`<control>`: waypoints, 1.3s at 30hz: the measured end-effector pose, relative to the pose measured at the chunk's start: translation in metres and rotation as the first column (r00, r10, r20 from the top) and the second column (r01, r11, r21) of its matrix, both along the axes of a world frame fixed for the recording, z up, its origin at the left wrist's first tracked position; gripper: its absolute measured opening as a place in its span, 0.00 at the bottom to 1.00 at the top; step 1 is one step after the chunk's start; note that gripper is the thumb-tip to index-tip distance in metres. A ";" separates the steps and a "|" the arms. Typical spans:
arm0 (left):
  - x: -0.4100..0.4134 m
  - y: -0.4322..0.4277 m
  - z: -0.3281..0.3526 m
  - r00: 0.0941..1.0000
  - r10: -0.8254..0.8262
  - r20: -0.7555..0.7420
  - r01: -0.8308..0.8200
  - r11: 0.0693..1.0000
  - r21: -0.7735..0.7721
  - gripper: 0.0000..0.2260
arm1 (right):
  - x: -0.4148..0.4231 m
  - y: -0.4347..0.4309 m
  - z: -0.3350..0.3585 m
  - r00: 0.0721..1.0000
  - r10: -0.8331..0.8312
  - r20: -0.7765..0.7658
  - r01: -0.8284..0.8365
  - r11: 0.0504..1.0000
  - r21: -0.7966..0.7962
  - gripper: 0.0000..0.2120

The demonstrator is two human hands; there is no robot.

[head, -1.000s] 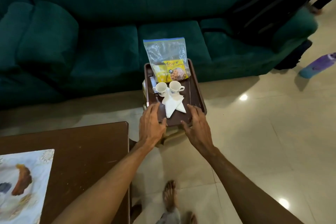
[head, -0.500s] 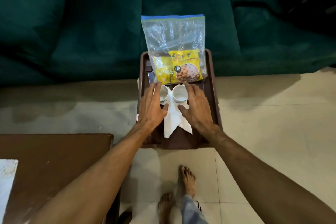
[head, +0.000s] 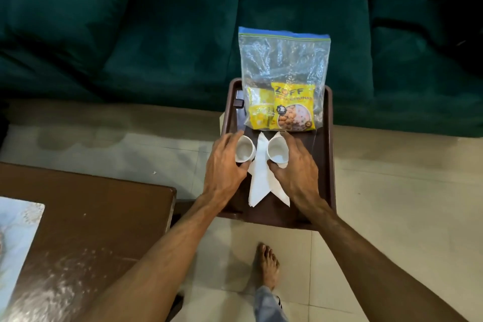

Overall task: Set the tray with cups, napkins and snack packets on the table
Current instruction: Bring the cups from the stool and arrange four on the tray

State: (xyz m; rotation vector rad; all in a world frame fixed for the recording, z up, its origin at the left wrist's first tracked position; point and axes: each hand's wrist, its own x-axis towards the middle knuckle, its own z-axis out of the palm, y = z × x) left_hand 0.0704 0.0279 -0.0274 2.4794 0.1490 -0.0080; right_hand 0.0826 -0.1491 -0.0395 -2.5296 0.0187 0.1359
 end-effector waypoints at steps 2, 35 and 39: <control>-0.019 0.010 0.011 0.999 0.014 0.040 -0.013 1.000 -0.010 0.29 | -0.014 0.009 0.014 1.000 -0.016 0.014 0.016 1.000 0.025 0.35; -0.486 0.566 0.135 0.834 0.541 0.109 -0.549 0.833 0.062 0.32 | -0.394 0.564 0.142 0.929 0.360 0.091 -0.370 0.913 0.169 0.34; -0.475 0.616 0.137 0.836 0.534 0.122 -0.543 0.837 0.059 0.33 | -0.389 0.613 0.139 0.936 0.346 0.069 -0.353 0.915 0.193 0.33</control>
